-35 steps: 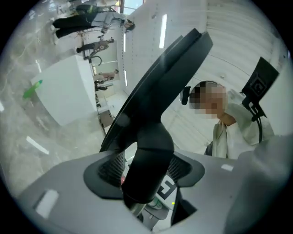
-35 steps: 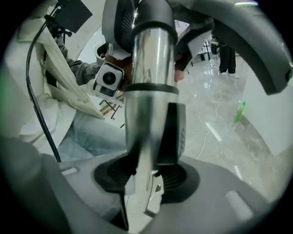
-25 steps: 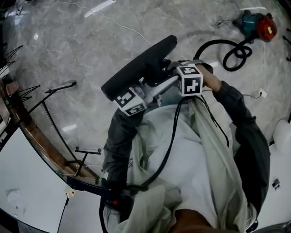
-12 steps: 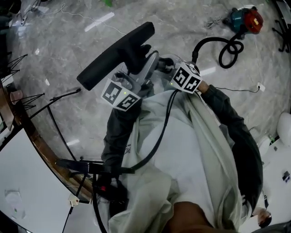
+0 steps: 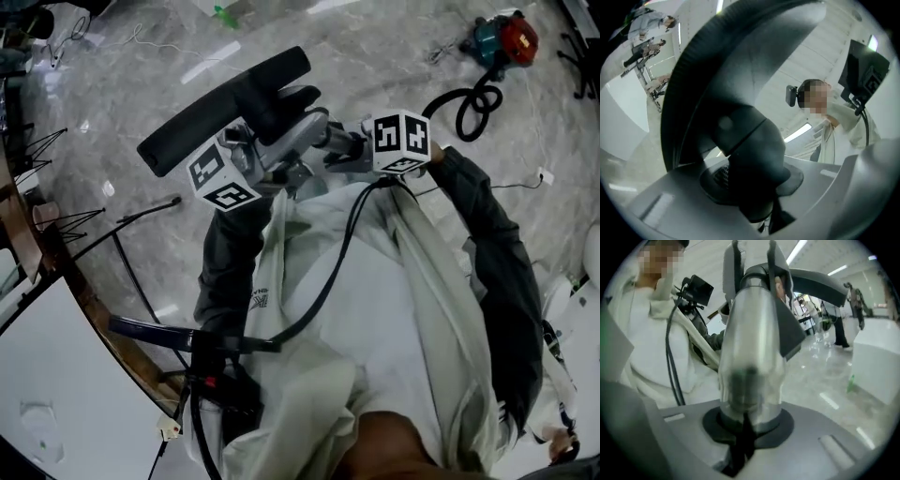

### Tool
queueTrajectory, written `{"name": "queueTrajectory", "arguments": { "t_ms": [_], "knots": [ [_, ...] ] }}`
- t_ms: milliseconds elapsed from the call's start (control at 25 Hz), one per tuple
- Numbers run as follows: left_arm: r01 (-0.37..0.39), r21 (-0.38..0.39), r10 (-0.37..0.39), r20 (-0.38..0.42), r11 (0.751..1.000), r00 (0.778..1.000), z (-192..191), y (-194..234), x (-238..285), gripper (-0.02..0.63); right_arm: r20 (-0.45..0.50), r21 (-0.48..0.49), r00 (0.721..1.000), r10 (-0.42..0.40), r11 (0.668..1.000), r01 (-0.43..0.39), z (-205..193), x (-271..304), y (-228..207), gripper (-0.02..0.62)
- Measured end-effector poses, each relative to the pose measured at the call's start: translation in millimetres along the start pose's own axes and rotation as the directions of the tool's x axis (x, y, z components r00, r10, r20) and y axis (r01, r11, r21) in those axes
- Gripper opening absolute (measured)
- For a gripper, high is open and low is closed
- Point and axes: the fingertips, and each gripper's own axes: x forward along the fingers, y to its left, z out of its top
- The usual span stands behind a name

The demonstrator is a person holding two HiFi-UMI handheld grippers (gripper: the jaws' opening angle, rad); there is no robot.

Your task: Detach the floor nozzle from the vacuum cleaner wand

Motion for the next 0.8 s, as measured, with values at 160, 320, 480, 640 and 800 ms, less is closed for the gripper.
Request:
{"name": "queueTrajectory", "arguments": {
  "t_ms": [160, 320, 480, 640, 800],
  "knots": [
    [-0.004, 0.03, 0.001, 0.111, 1.0, 0.994, 12, 0, 6, 0.116, 0.042, 0.059, 0.998, 0.046, 0.997, -0.049, 9, -6, 9, 0.04],
    [-0.193, 0.014, 0.188, 0.174, 0.981, 0.967, 21, 31, 6, 0.103, 0.061, 0.101, 0.978, -0.2, 0.976, 0.193, 15, -7, -28, 0.04],
    [-0.236, 0.009, 0.234, 0.098, 0.972, 0.967, 19, 39, 10, 0.086, 0.032, 0.139, 0.821, -0.57, 0.816, 0.561, 19, -15, -56, 0.037],
    [-0.15, 0.056, 0.146, 0.064, 0.987, 0.987, 22, 27, 17, 0.084, 0.049, 0.112, 0.714, -0.698, 0.714, 0.691, 23, -21, -66, 0.037],
    [0.11, 0.158, -0.116, 0.03, 0.981, 0.993, 25, -25, 31, 0.074, 0.116, -0.015, 0.952, -0.285, 0.957, 0.288, 25, -17, -18, 0.038]
  ]
}}
